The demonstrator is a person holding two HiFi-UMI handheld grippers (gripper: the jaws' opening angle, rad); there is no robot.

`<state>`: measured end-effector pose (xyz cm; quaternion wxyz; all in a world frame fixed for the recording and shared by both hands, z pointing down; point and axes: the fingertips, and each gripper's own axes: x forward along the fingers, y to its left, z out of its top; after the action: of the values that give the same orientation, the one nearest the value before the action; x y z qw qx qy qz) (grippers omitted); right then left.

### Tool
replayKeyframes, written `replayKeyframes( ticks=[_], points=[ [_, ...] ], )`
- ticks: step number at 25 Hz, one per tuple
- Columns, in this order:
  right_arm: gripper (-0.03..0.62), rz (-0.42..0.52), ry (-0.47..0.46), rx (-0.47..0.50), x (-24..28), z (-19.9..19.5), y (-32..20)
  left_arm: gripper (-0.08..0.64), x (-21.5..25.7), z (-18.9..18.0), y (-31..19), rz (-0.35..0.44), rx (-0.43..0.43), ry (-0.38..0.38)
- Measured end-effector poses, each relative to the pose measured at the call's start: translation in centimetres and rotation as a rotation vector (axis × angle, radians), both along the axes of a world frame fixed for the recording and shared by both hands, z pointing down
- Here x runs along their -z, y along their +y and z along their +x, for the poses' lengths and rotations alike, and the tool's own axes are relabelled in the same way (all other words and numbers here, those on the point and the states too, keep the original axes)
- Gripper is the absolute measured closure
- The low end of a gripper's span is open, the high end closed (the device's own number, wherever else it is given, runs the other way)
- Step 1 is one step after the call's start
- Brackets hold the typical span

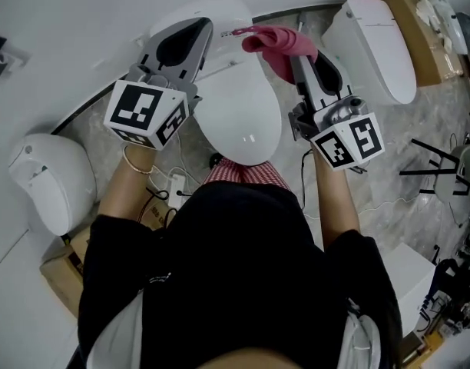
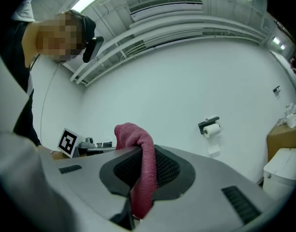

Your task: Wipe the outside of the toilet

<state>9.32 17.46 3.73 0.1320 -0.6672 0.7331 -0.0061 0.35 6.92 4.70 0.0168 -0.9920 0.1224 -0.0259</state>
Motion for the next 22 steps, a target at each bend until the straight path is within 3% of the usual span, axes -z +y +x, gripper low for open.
replayKeyframes(
  ticks=[9, 17, 22],
  points=[
    [0.537, -0.003, -0.033, 0.012, 1.2, -1.1, 2.9, 0.551, 0.9, -0.6, 4.1, 0.004, -0.069, -0.023],
    [0.537, -0.007, -0.065, 0.138, 0.2, -1.3, 4.0, 0.551, 0.5, 1.4, 7.8, 0.024, -0.072, -0.082],
    [0.537, 0.006, -0.112, 0.211, 0.2, 0.2, 6.0, 0.551, 0.6, 2.9, 11.2, -0.026, -0.077, -0.116]
  ],
)
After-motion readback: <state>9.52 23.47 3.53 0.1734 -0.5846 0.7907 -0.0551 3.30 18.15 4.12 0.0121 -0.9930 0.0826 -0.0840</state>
